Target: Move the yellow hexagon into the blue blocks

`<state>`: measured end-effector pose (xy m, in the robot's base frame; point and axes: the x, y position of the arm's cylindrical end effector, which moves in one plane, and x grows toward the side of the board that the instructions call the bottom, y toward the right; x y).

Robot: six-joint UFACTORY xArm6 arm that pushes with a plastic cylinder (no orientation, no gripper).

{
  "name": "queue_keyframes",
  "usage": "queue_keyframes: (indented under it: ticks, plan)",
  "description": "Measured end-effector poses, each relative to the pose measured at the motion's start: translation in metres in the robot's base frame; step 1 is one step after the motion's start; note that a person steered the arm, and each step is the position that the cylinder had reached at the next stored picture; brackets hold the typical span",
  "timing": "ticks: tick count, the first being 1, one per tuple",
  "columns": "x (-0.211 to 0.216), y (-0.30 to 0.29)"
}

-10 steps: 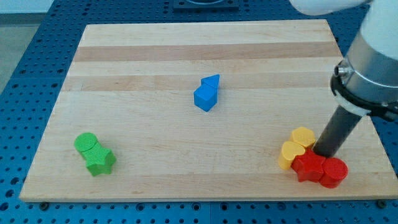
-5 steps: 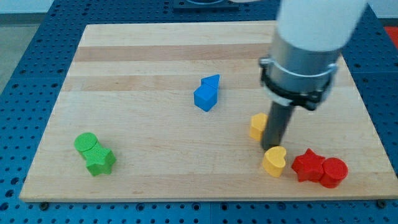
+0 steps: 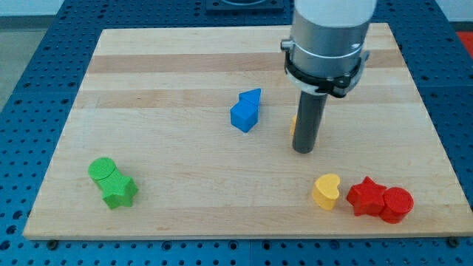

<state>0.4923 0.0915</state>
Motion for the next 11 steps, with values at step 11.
queue_keyframes:
  ticks: [11]
  plan:
    - [0.008, -0.053]
